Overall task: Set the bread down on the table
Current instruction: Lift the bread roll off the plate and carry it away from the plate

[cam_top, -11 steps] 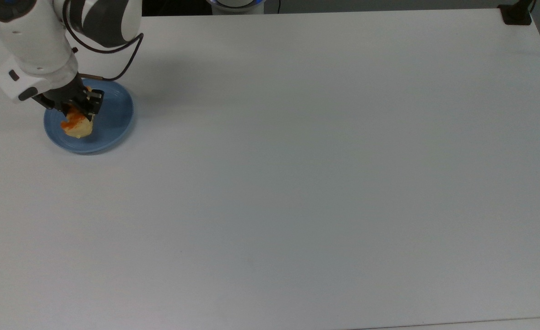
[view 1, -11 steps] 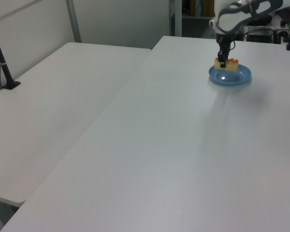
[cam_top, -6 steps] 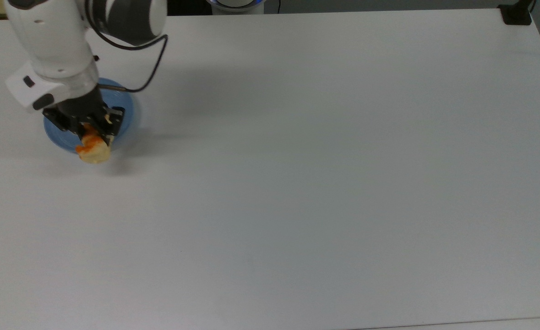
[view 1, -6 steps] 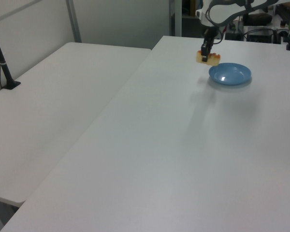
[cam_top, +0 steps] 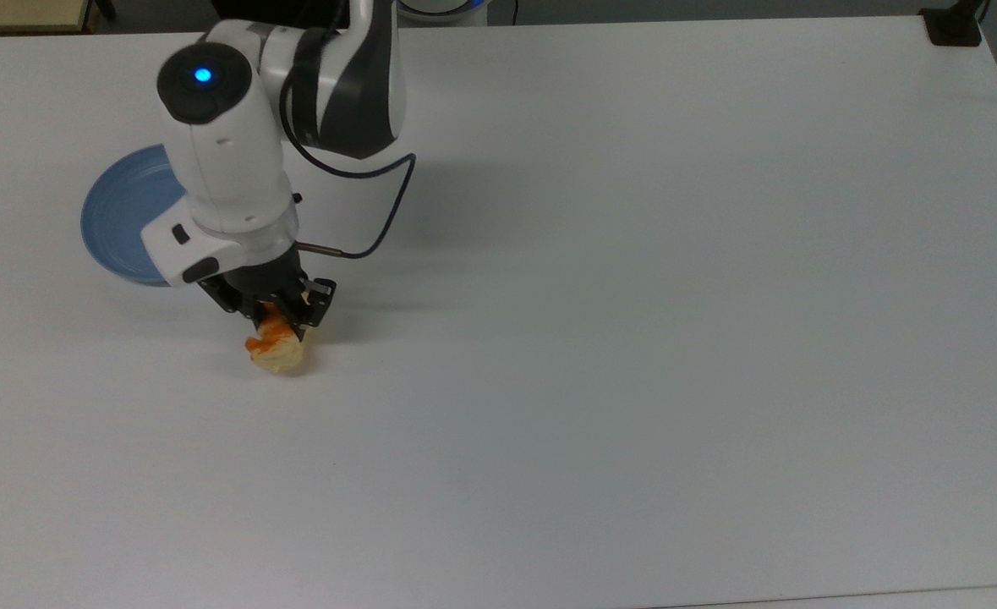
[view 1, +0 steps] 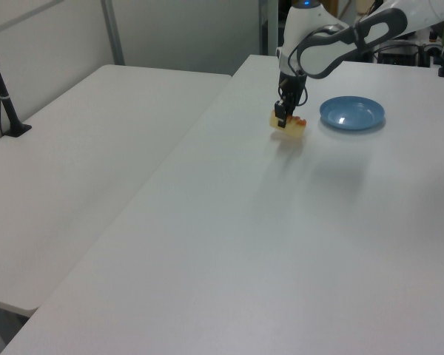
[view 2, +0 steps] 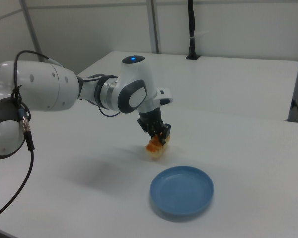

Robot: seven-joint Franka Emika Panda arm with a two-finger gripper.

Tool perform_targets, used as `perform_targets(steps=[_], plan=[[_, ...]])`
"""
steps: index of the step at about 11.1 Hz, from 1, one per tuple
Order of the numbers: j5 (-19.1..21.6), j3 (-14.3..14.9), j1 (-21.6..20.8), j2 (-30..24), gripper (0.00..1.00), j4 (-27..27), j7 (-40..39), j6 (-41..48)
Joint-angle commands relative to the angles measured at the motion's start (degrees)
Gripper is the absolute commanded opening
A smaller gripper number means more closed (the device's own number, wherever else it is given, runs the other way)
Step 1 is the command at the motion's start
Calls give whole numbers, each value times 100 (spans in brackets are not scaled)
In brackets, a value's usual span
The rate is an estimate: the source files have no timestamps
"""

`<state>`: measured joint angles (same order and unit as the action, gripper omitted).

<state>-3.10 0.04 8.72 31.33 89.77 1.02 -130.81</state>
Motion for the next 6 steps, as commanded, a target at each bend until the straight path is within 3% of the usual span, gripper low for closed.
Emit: perform_targets(steps=[1, 2, 6], plan=[[116, 14, -72, 119, 51, -118, 179, -15], [160, 14, -63, 102, 100, -118, 205, -15], [178, 14, -54, -82, 100, -118, 599, 3]])
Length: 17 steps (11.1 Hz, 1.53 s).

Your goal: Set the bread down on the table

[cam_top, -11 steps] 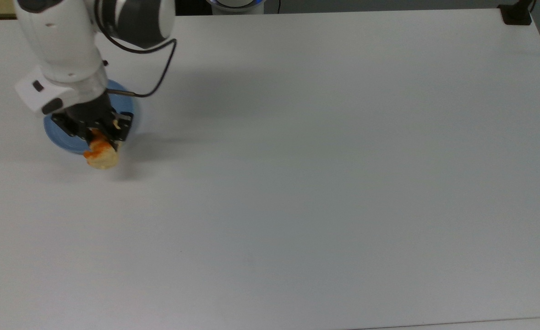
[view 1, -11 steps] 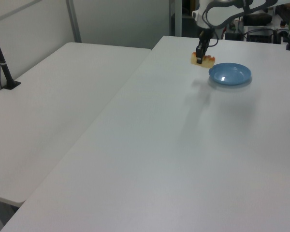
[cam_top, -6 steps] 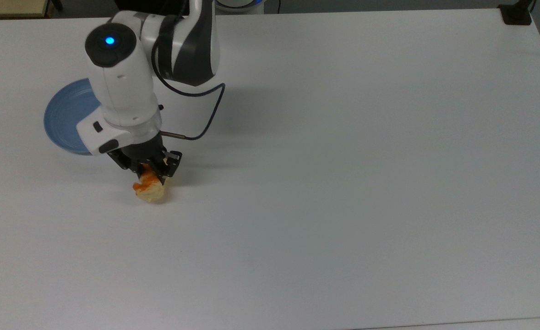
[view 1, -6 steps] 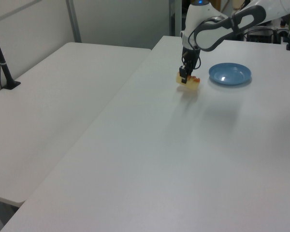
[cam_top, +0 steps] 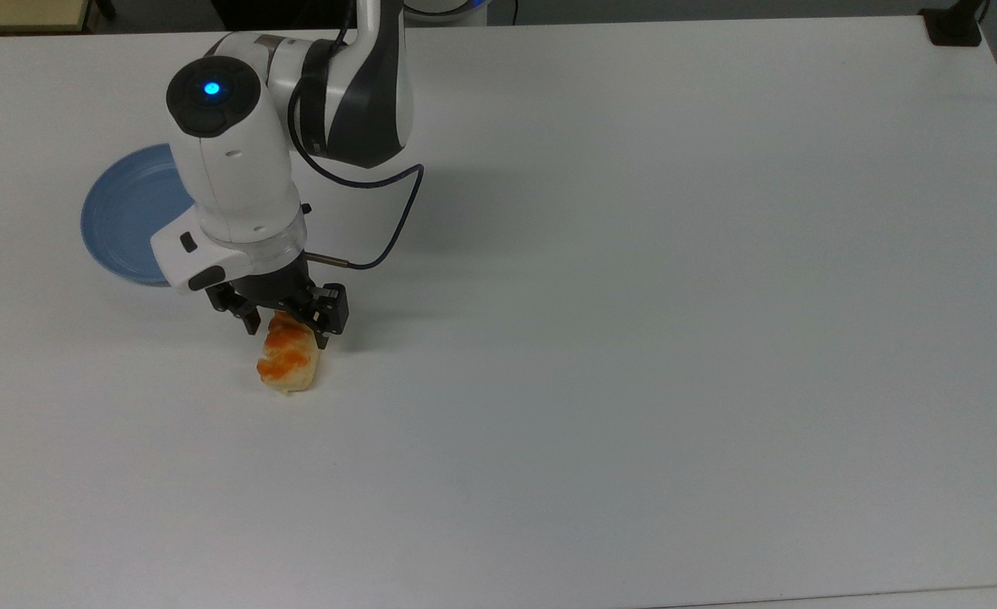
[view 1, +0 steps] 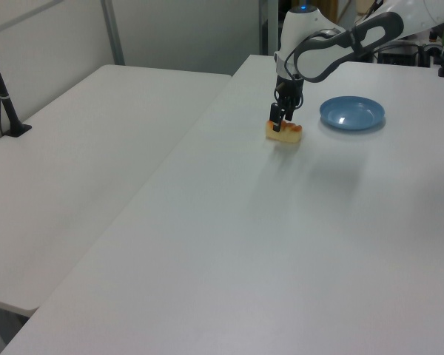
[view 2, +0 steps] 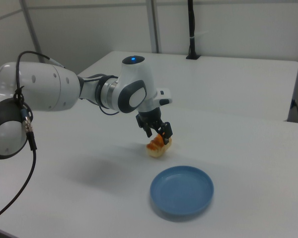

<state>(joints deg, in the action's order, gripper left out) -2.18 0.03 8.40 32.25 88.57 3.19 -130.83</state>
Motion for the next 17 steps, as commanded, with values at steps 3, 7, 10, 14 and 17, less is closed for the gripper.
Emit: perform_targets(steps=[3, 7, 10, 14, 17], plan=[[86, 14, 109, -656, 100, 29, 587, 493], [69, 23, 347, -2316, 100, 38, 508, 3022], [68, 242, 225, -3337, 100, 125, -44, 4071], [42, 1008, -848, -3445, 100, 134, -475, 4154], [-2, 999, -848, -3393, 100, 178, -1539, 3846]])
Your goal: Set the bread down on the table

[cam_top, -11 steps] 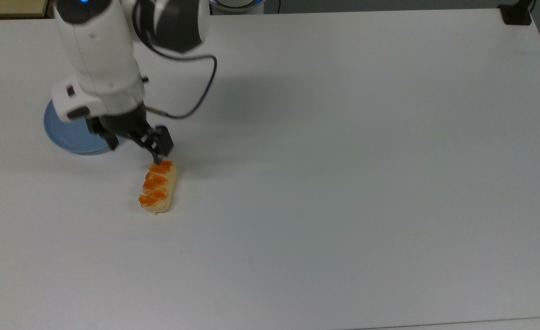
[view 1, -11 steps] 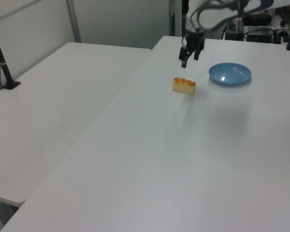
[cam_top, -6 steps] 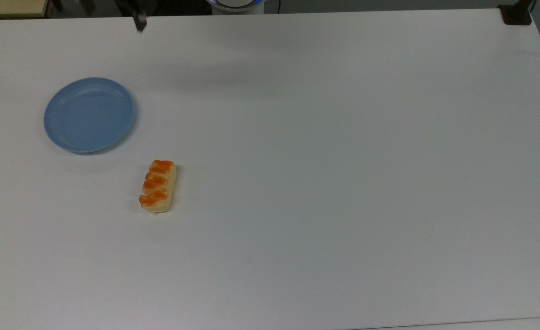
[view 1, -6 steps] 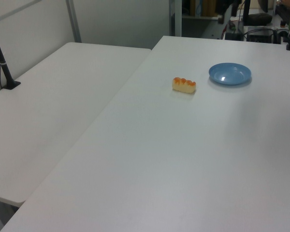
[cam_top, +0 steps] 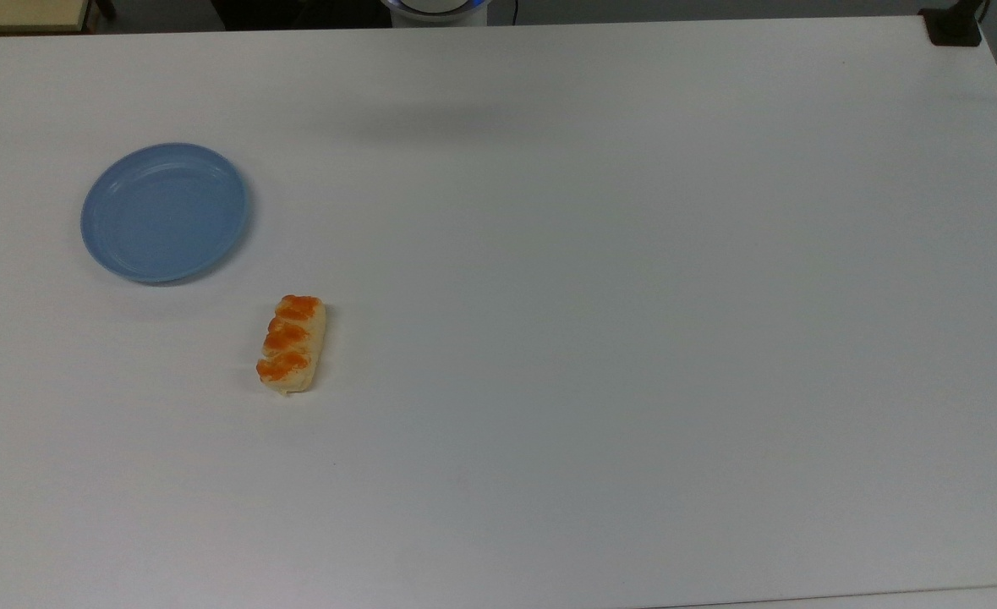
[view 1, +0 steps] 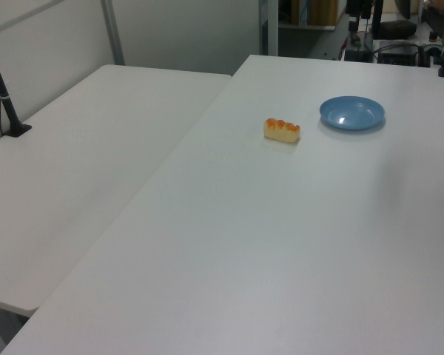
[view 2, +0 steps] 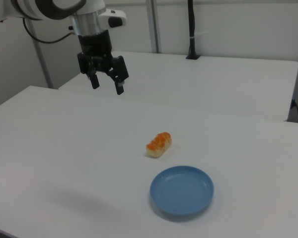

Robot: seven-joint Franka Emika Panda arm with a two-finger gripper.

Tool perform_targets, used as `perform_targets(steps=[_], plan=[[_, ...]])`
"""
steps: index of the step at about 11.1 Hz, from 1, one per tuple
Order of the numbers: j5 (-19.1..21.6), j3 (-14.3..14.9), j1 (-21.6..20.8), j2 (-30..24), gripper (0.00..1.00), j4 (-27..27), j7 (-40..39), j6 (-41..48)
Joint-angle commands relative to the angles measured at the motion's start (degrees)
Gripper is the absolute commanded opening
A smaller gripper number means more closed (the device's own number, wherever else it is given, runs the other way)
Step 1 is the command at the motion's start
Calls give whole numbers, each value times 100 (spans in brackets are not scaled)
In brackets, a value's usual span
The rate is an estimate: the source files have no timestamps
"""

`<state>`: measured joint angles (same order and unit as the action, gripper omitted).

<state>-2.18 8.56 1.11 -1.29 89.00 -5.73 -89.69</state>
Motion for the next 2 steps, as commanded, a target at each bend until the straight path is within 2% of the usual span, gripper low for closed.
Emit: perform_targets(steps=[1, 2], plan=[[-2, 146, -129, -46, 100, 135, -683, -260], [7, 128, -129, -29, 100, 144, -657, -277]])
